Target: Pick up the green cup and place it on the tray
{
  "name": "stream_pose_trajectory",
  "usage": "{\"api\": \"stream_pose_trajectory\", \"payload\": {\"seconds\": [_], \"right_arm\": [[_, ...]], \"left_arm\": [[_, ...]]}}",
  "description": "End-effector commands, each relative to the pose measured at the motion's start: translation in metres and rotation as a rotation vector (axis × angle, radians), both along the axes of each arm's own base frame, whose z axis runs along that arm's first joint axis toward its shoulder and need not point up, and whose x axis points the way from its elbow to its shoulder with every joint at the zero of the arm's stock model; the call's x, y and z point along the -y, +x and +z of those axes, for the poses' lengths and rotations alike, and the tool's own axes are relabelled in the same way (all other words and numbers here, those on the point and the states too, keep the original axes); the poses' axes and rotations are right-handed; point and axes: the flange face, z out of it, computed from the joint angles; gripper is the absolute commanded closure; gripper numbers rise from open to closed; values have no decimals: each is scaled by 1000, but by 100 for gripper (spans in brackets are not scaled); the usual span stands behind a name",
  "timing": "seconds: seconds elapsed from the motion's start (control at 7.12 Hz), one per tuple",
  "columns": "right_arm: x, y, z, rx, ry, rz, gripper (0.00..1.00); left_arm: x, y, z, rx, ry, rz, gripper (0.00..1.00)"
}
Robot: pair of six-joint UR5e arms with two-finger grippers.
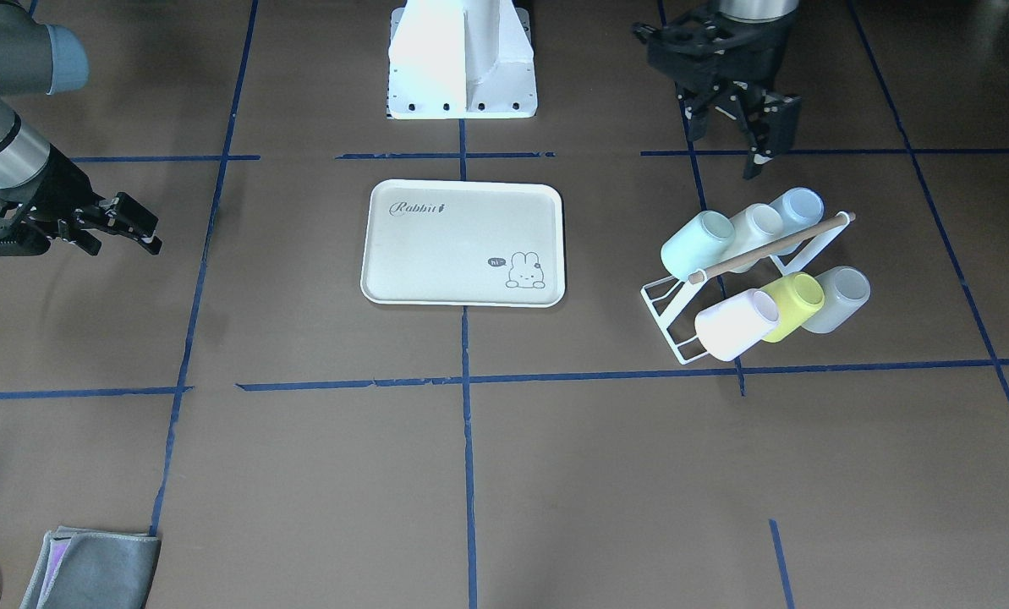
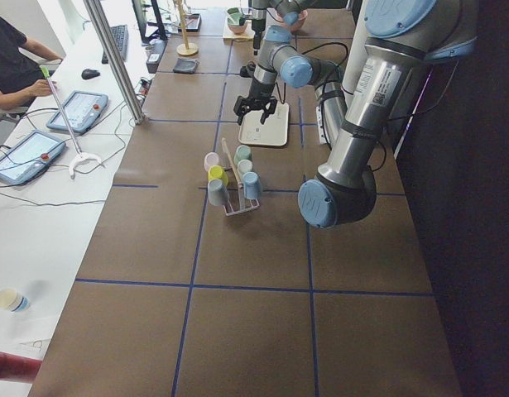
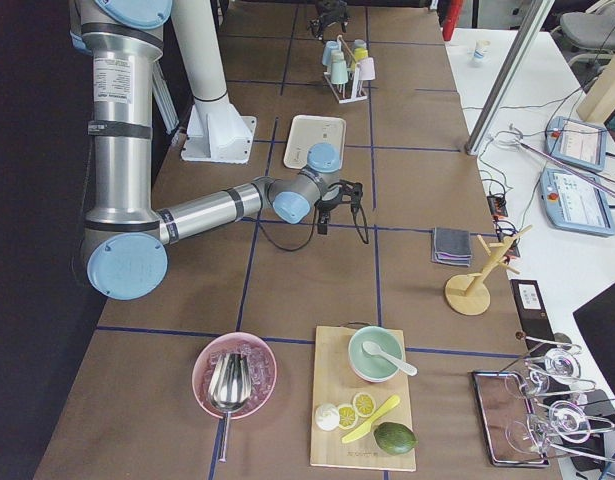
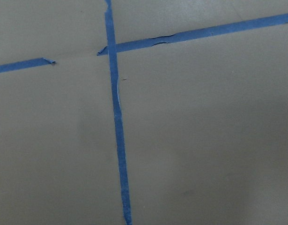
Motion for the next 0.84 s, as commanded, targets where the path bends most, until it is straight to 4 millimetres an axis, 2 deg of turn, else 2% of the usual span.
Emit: {"api": "stream_pose_trajectory", "payload": {"seconds": [0.0, 0.14, 0.28, 0.42, 0.56, 0.7], "right_arm": [[4, 20, 9, -15, 11, 19, 0], [6, 44, 22, -41, 69, -1, 0], [3, 77, 42, -80, 128, -26, 0], [1, 109, 61, -110, 170, -52, 0], [-11, 145, 88, -151, 190, -65, 0], [-16, 170, 102, -167, 180, -69, 0]], "left_arm": [[-39, 54, 6, 200, 182, 42, 0], [-59, 75, 11, 318, 304, 63, 0], [-88, 105, 10, 434, 443, 162, 0], [-87, 110, 13, 495, 502, 172, 0], [-84, 125, 26, 577, 523, 240, 0], [-76, 128, 29, 706, 629, 282, 0]]}}
